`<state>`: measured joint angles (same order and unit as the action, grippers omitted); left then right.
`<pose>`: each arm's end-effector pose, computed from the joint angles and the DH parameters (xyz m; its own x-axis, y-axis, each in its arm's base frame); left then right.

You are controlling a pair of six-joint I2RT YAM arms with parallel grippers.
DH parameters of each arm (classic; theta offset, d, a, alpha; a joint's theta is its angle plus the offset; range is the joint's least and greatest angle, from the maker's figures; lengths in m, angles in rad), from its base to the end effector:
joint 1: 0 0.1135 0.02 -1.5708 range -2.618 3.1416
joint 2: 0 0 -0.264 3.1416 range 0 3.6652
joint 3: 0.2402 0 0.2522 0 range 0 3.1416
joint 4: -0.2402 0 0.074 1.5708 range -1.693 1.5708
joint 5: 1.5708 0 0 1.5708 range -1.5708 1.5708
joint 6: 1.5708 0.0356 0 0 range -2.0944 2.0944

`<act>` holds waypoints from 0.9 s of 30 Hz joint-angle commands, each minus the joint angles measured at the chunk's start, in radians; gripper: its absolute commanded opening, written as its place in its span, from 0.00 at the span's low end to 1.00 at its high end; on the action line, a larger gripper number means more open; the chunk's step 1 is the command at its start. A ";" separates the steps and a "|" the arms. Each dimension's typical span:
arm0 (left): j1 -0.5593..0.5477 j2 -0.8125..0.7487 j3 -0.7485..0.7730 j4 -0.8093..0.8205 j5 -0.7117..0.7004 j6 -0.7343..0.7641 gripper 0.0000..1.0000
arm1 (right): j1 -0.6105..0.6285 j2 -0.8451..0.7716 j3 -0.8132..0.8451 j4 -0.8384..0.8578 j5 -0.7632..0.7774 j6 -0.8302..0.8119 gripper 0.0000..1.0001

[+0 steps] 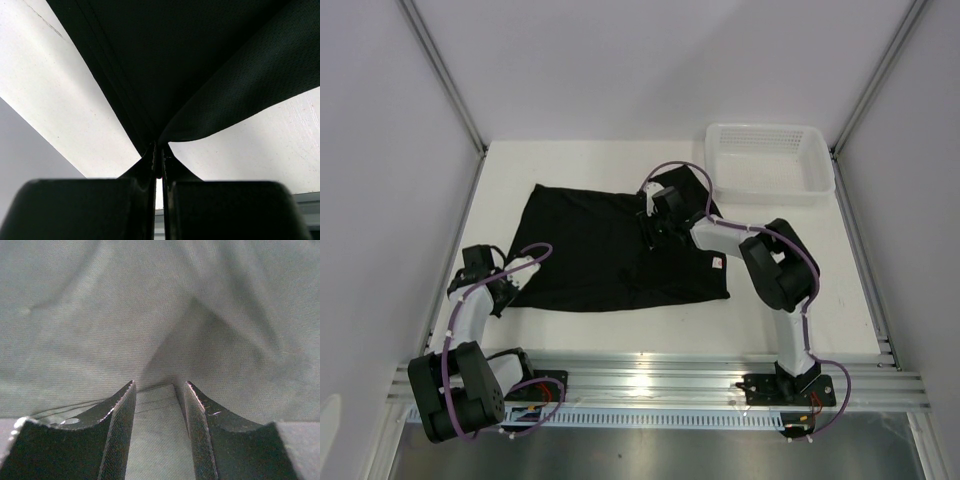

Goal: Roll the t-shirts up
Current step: Fold the tshirt

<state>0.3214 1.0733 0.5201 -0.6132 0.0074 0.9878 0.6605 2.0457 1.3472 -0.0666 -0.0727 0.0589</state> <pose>0.1681 0.0557 0.1671 -0.7416 0.6329 -0.2223 0.5558 0.7653 0.3247 0.3505 0.2756 0.1609 -0.5845 -0.3797 -0.7171 -0.6199 0.7792 0.0927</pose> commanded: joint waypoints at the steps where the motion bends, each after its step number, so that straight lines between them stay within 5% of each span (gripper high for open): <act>1: 0.013 -0.009 0.038 -0.008 0.009 -0.001 0.01 | -0.004 0.027 0.004 -0.001 0.002 -0.002 0.47; 6: 0.013 -0.009 0.038 -0.003 0.003 0.002 0.01 | -0.002 0.039 0.004 -0.007 -0.021 0.007 0.44; 16: 0.015 -0.007 0.047 -0.003 0.008 -0.003 0.01 | -0.002 -0.015 -0.025 -0.001 0.005 0.015 0.21; 27: 0.013 -0.004 0.043 -0.002 0.003 -0.005 0.01 | 0.013 -0.064 -0.036 -0.002 0.005 0.010 0.32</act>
<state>0.3218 1.0733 0.5316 -0.6159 0.0063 0.9878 0.6605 2.0468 1.3216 -0.0612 -0.0719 0.0769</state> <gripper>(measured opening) 0.011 0.316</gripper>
